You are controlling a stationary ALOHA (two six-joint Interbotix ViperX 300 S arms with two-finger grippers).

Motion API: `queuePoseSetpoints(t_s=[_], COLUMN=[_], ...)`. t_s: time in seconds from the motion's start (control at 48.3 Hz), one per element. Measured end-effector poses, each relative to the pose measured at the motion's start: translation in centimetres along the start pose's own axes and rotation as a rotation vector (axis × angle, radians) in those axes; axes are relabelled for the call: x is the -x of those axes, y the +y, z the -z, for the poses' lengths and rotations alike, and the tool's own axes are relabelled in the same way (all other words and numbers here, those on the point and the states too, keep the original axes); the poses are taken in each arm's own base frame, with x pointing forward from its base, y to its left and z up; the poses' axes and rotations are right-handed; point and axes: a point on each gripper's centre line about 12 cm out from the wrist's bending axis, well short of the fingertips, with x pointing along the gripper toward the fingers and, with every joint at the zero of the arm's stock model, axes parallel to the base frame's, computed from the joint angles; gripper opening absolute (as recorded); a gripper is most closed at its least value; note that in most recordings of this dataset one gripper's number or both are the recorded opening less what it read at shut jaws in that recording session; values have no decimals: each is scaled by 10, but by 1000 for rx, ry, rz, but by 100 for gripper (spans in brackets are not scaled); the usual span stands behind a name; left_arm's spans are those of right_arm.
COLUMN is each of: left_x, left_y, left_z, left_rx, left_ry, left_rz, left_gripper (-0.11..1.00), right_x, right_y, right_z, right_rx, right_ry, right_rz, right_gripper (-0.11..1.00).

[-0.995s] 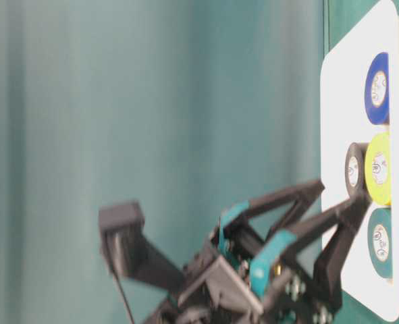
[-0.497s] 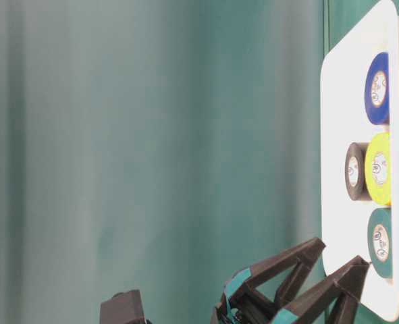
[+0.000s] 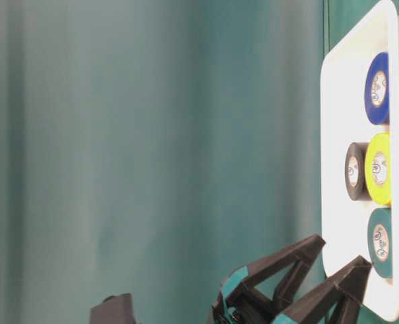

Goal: Put the tape into the white case with the left arm.
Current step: 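Move the left gripper to the orange roll and grip its core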

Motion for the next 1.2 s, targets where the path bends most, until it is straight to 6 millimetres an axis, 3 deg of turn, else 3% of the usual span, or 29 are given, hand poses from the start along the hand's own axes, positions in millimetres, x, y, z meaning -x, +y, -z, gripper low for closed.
queuePoseSetpoints(t_s=[0.29, 0.456, 0.932, 1.036, 1.202], left_x=[-1, 0, -2, -14, -53], left_y=[-29, -41, -42, -45, -57], left_z=[-27, -33, -46, -47, -46], left_rx=[-2, -18, -10, -13, -26], left_ry=[-68, -82, -112, -97, -36], left_rz=[73, 105, 106, 112, 139], left_gripper=[93, 93, 93, 93, 93], right_x=[0, 0, 0, 0, 0], right_y=[0, 0, 0, 0, 0], right_z=[0, 0, 0, 0, 0], right_rx=[0, 0, 0, 0, 0], right_ry=[0, 0, 2, 0, 0], right_rz=[0, 0, 0, 0, 0], right_gripper=[99, 99, 99, 99, 99])
